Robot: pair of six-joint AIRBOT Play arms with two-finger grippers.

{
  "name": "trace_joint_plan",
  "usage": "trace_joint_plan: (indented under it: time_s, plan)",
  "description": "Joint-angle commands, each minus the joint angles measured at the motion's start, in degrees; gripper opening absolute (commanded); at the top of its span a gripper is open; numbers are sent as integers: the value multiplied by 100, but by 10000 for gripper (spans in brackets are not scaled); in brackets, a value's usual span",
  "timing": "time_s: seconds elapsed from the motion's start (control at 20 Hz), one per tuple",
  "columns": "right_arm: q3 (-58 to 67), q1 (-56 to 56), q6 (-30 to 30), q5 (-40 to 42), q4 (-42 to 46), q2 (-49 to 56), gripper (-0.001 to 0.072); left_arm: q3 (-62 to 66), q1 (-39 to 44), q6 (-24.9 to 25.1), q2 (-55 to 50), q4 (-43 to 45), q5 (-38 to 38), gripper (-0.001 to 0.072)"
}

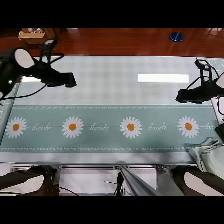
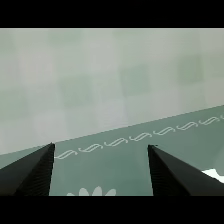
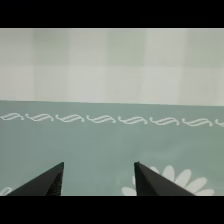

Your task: Fold the shirts.

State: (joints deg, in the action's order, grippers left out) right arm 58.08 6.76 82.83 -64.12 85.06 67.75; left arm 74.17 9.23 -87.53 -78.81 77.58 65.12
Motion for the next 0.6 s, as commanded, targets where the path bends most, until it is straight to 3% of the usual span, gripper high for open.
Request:
trace_joint_plan:
  time_s: [0.0, 0.1, 0.3, 0.55]
  plan:
    - [7, -170, 57, -280, 841, 42, 536, 2, 103, -238, -341, 348, 225, 720]
    - [7, -170, 57, -273, 811, 42, 536, 2, 107, -474, -382, 374, 229, 720]
    - [7, -175, 55, -157, 264, 42, 535, 2, 107, -472, -391, 391, 315, 720]
    - [7, -170, 55, -181, 240, 42, 535, 2, 107, -472, -393, 389, 396, 720]
